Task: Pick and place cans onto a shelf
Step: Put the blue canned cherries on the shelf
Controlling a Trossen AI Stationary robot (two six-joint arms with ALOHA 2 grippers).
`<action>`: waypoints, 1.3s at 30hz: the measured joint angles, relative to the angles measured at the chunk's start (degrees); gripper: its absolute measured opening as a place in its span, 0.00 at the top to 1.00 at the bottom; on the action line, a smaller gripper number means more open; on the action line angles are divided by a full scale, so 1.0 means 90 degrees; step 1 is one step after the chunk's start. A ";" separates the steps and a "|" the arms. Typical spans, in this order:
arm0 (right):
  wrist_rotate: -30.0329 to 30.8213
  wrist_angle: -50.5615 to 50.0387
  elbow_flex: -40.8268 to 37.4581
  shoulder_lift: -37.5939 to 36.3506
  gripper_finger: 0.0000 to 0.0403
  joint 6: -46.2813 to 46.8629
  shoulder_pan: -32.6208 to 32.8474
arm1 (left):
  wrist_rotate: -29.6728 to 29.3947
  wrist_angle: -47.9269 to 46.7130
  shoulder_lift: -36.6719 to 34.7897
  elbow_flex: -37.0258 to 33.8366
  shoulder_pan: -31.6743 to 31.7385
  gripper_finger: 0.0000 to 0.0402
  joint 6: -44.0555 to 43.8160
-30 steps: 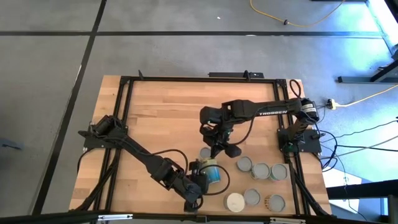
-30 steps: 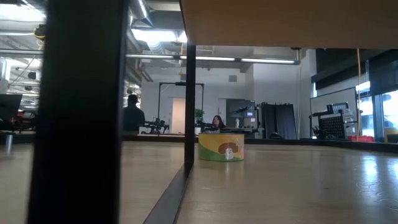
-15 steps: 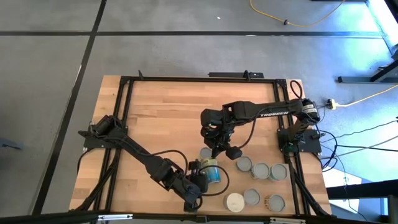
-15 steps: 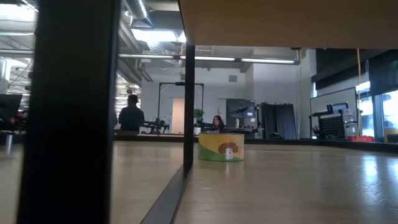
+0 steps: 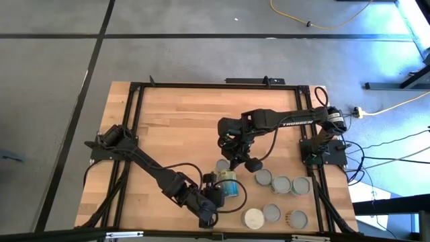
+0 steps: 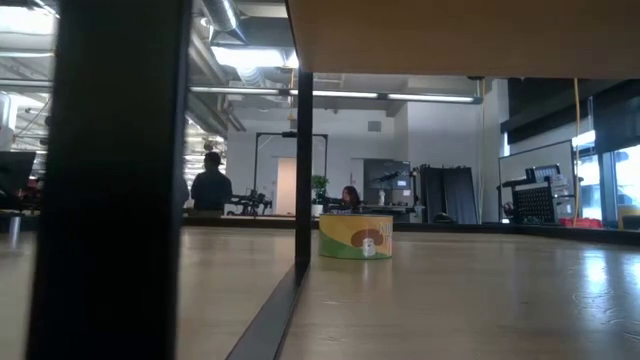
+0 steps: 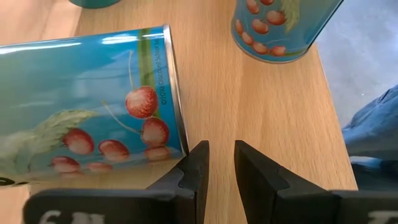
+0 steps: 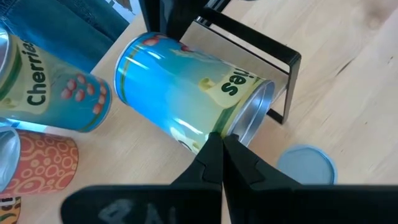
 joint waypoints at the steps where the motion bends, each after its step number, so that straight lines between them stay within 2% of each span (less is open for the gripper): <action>1: 0.0000 -0.0007 0.0000 0.0000 1.00 0.0000 0.0005 | -0.0018 -0.0004 0.0000 0.0000 0.0000 0.82 0.0000; 6: -0.0007 -0.0058 0.0019 -0.0002 1.00 0.0003 0.0015 | -0.0131 -0.0025 0.0002 0.0000 0.0000 0.82 0.0010; 12: -0.0089 -0.0439 0.0633 -0.0007 1.00 -0.0010 0.0035 | -0.0371 -0.0225 0.0002 -0.0006 -0.0002 0.82 -0.0058; 15: -0.0247 -0.0541 0.0914 -0.0024 1.00 -0.0023 0.0099 | -0.0689 -0.0288 0.0004 -0.0016 0.0008 0.82 -0.0102; 20: -0.0101 -0.0654 0.0998 0.0035 1.00 -0.0015 0.0339 | -0.1276 -0.0472 0.0007 -0.0024 0.0109 0.82 -0.0181; 27: 0.0351 -0.0703 0.0969 0.0019 1.00 0.0006 0.0537 | -0.0895 -0.0467 0.0007 0.0047 0.0109 0.82 -0.0073; 39: 0.0391 -0.0737 0.0969 0.0017 1.00 0.0116 0.0509 | -0.0506 -0.2020 0.0005 0.0951 0.0080 0.82 -0.0049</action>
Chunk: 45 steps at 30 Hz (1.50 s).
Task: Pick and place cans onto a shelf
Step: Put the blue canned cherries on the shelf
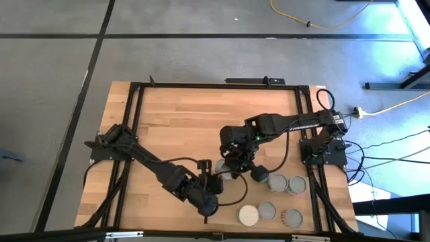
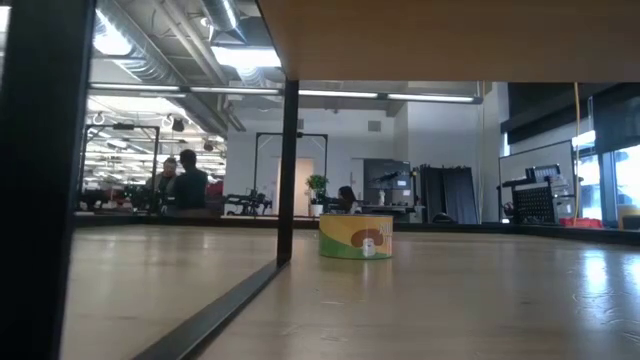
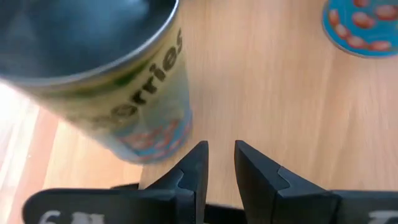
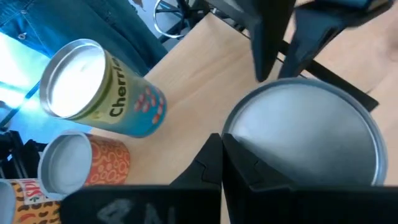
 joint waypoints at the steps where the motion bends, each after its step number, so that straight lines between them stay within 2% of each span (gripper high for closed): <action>1: 0.0000 0.0000 0.0000 0.0000 1.00 -0.0005 0.0002 | 0.0029 -0.0114 0.0000 0.0063 0.0000 0.82 0.0000; 12: -0.0027 -0.0083 0.0041 -0.0005 1.00 -0.0070 -0.0002 | 0.0122 -0.1485 -0.0015 0.0977 -0.0022 0.82 -0.0004; 18: -0.0437 -0.0097 0.0044 -0.0007 1.00 -0.0140 -0.0002 | -0.0080 -0.1997 -0.0017 0.1225 0.0097 0.82 0.0015; 29: -0.0444 -0.0049 0.0044 -0.0010 0.96 -0.0110 -0.0002 | -0.0121 -0.2001 -0.0015 0.1252 0.0333 0.82 0.0363; 33: -0.0324 0.0110 0.0054 -0.0010 0.95 0.0305 -0.0005 | -0.0122 -0.2002 -0.0015 0.1252 0.0335 0.82 0.0498; 40: -0.0266 -0.0202 0.0721 -0.0010 0.95 0.0360 0.0065 | -0.0124 -0.2047 -0.0015 0.1252 0.0288 0.82 0.0508; 42: 0.0014 -0.0356 0.1015 -0.0015 0.95 0.0347 0.0070 | -0.0129 -0.2098 -0.0015 0.1252 0.0279 0.82 0.0513; 45: 0.1194 -0.0762 0.1290 -0.0022 0.98 0.0336 0.0073 | -0.0124 -0.2163 -0.0015 0.1250 0.0279 0.82 0.0496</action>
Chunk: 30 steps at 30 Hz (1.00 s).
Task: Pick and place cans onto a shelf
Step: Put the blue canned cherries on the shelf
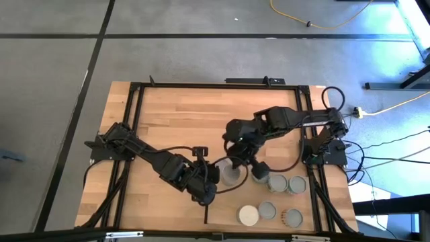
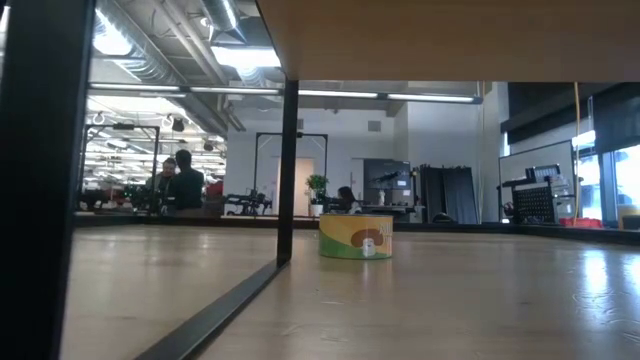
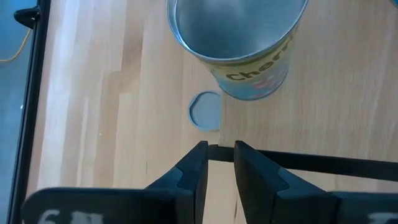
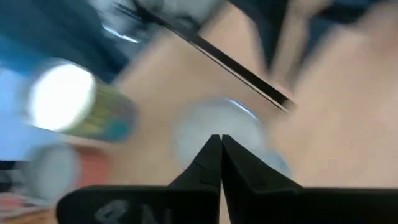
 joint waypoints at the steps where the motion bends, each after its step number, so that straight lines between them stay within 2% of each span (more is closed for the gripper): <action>1: 0.0338 -0.0119 0.0029 0.0000 0.99 0.0000 -0.0005 | 0.0003 -0.0005 0.0000 0.0000 0.0000 0.82 0.0000; 5: 0.0578 -0.0297 -0.0125 0.0000 0.99 0.0079 -0.0110 | 0.0009 -0.0125 0.0000 0.0000 0.0000 0.82 -0.0127; 9: 0.0831 -0.0297 -0.0446 0.0000 0.99 0.0365 -0.0290 | 0.0154 -0.0500 -0.0078 -0.0005 -0.0017 0.82 -0.0677; 12: 0.0859 -0.0341 -0.0602 0.0000 0.99 0.0439 -0.0426 | 0.0376 -0.0544 -0.0212 -0.0007 -0.0087 0.82 -0.0531; 17: 0.0830 -0.0406 -0.0685 0.0000 1.00 0.0340 -0.0527 | 0.1251 -0.0537 -0.0409 -0.0003 -0.0138 0.82 -0.0340; 22: 0.0851 -0.0678 -0.0726 0.0000 1.00 0.0364 -0.0655 | 0.1168 -0.0351 -0.0520 0.0002 -0.0193 0.82 -0.0234; 27: 0.0166 -0.0583 -0.1073 0.0012 1.00 0.0362 -0.0589 | 0.1154 -0.0366 -0.0508 -0.0005 -0.0214 0.82 -0.0187; 30: 0.0085 -0.0320 -0.1291 0.0009 1.00 0.0366 -0.0472 | 0.1149 -0.0366 -0.0508 -0.0005 -0.0210 0.82 -0.0187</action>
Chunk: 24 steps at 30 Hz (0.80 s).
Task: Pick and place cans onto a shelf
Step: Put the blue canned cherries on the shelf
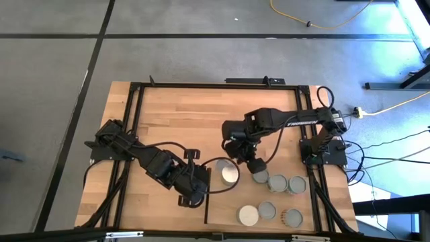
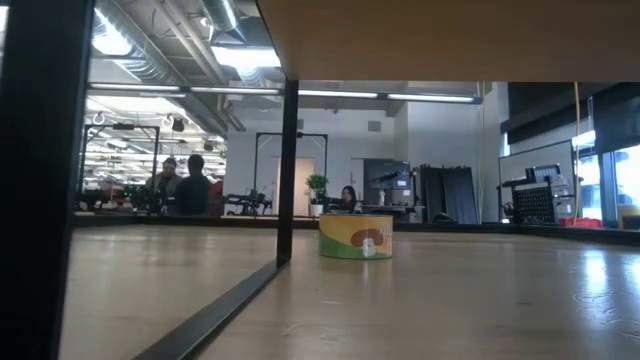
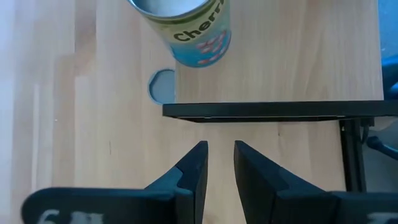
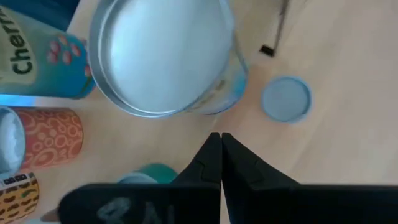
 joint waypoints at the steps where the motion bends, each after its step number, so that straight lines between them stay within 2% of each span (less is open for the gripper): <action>1: -0.0001 0.0028 -0.0039 0.0005 1.00 0.0000 0.0045 | -0.0008 0.0000 0.0000 0.0000 0.0001 0.82 -0.0004; 9: -0.0579 0.0767 -0.0206 0.0003 1.00 -0.0009 0.0399 | -0.0093 -0.0007 -0.0029 0.0000 -0.0032 0.82 -0.0009; 18: -0.0898 0.1228 -0.0206 0.0035 1.00 -0.0034 0.0629 | -0.0104 -0.0012 -0.0029 0.0000 -0.0033 0.82 0.0019; 20: -0.0724 0.1222 -0.0206 0.0035 1.00 -0.0031 0.0637 | -0.0161 -0.0012 -0.0029 0.0000 -0.0035 0.82 0.0020; 24: 0.0147 0.1224 -0.0206 0.0035 1.00 0.0003 0.0617 | -0.0257 -0.0011 -0.0029 0.0000 -0.0028 0.82 0.0131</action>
